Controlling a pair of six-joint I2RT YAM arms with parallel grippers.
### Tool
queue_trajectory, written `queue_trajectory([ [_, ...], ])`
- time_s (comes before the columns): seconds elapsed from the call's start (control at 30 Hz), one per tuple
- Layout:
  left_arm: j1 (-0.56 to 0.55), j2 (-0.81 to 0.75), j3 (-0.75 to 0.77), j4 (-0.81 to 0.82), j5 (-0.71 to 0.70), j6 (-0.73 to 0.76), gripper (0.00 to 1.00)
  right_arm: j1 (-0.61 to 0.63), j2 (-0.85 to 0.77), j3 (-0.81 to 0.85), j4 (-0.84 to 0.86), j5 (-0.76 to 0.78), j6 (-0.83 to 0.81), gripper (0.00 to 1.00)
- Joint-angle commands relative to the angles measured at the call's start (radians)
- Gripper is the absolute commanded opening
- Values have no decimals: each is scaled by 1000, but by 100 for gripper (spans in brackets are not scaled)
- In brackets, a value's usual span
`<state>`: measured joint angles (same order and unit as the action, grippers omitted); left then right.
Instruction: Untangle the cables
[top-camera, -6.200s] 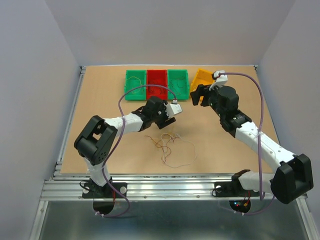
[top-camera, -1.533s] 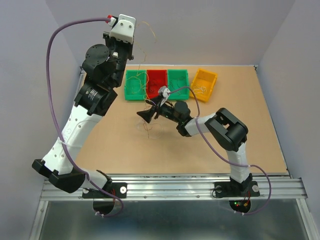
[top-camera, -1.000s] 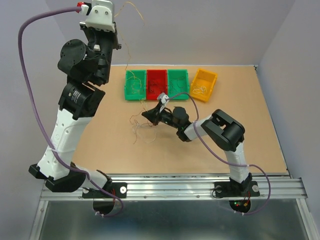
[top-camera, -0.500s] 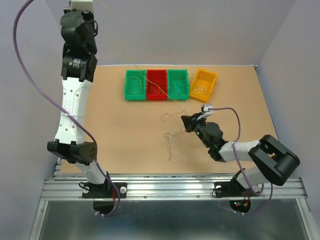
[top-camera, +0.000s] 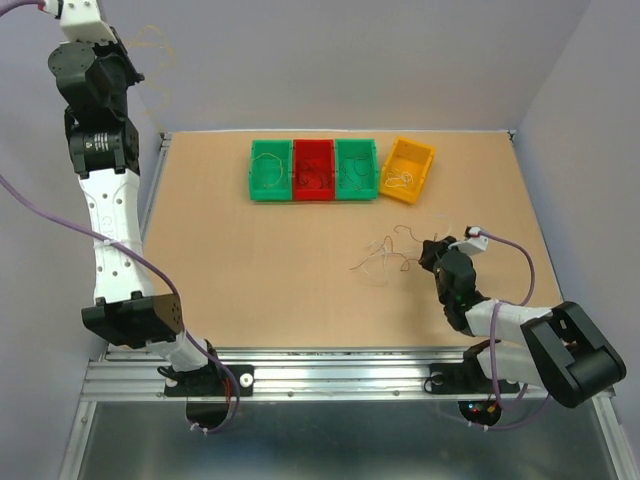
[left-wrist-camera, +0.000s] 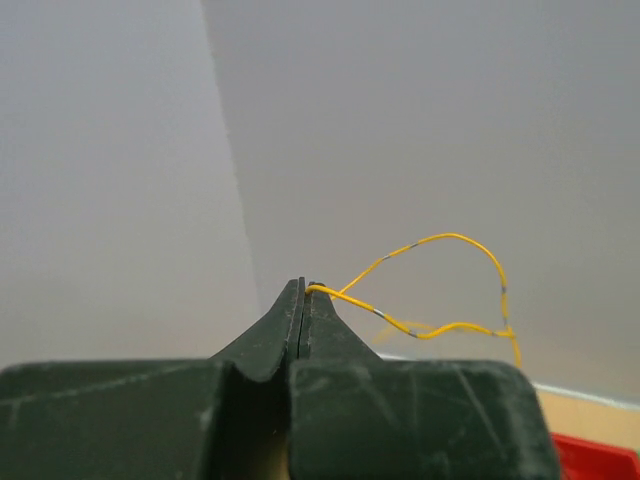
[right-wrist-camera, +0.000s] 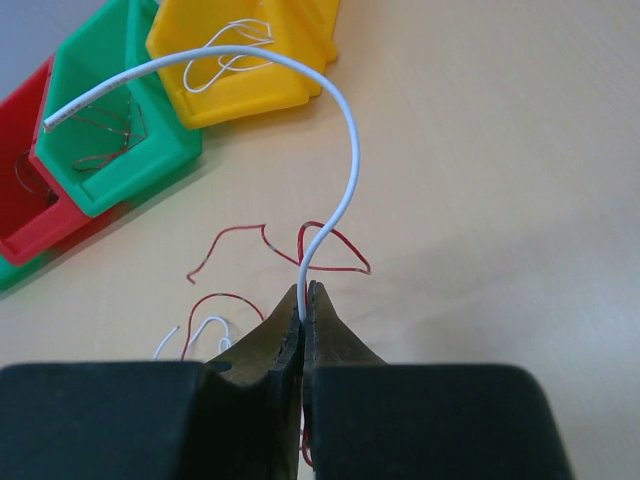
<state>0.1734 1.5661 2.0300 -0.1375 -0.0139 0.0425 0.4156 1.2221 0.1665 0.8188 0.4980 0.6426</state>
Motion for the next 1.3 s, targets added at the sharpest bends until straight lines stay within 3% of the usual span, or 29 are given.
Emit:
queue_trajectory([
  [0.0, -37, -61, -71, 82, 196, -32, 0, -3, -18, 2, 19, -22, -1, 0],
  [0.37, -95, 31, -257, 162, 333, -14, 0, -3, -4, 11, 20, -61, -21, 0],
  [0.83, -215, 196, -350, 276, 273, 0, 0, -3, 4, 13, 23, -79, -41, 1],
  [1.27, -278, 14, -306, 190, 168, 85, 0, -3, 7, 13, 26, -84, -47, 0],
])
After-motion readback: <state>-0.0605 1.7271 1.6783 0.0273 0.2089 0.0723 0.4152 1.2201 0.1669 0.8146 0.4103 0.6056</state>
